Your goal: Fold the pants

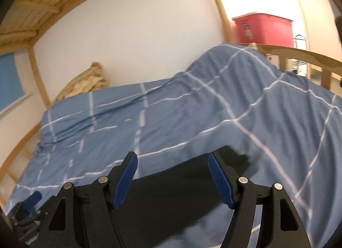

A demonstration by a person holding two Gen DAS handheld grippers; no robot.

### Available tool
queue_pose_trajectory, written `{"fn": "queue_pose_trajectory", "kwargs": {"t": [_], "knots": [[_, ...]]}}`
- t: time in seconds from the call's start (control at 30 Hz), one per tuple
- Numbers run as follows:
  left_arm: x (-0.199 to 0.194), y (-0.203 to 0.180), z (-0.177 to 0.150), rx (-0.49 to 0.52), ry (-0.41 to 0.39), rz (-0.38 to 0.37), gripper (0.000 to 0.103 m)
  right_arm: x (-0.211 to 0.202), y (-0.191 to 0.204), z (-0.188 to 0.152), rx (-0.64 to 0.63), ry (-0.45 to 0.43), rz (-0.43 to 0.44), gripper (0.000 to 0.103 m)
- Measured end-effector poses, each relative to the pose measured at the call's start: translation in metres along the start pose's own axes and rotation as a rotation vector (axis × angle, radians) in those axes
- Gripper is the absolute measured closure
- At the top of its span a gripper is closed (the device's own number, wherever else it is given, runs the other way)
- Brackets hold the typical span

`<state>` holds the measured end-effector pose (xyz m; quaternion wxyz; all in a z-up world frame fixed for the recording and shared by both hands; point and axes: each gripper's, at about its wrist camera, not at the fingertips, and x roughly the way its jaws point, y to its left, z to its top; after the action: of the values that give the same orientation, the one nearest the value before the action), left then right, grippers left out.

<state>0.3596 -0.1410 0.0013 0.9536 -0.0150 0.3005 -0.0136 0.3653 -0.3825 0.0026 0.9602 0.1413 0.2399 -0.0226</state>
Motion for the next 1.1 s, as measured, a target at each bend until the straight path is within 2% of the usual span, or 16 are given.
{"fn": "queue_pose_trajectory", "kwargs": {"t": [0.13,0.2,0.3,0.4,0.57,0.67,0.73,0.87,1.1], "knots": [[0.018,-0.02,-0.008,-0.005,0.004,0.061,0.02,0.018,-0.042,-0.014,0.096,-0.008,0.021,0.034],[0.031,-0.03,-0.014,-0.008,0.015,0.03,0.02,0.03,-0.059,-0.022,0.133,-0.005,0.011,0.034],[0.043,-0.035,-0.034,0.011,0.021,0.061,0.02,0.047,-0.084,-0.034,0.19,0.005,0.008,0.034],[0.059,-0.036,-0.055,0.061,0.089,0.088,0.02,0.062,-0.104,-0.041,0.232,0.009,-0.024,0.034],[0.063,-0.031,-0.072,0.19,0.112,0.17,0.02,0.088,-0.112,-0.046,0.261,0.043,-0.021,0.038],[0.062,-0.019,-0.075,0.171,0.119,0.19,0.021,0.099,-0.109,-0.049,0.269,0.064,-0.066,0.038],[0.065,-0.014,-0.076,0.162,0.124,0.189,0.03,0.1,-0.106,-0.051,0.273,0.054,-0.087,0.038],[0.078,-0.007,-0.08,0.116,0.186,0.142,0.049,0.097,-0.111,-0.056,0.325,0.034,-0.106,0.038],[0.081,-0.018,-0.086,0.162,0.173,0.169,0.058,0.108,-0.123,-0.064,0.376,0.069,-0.1,0.038]]}}
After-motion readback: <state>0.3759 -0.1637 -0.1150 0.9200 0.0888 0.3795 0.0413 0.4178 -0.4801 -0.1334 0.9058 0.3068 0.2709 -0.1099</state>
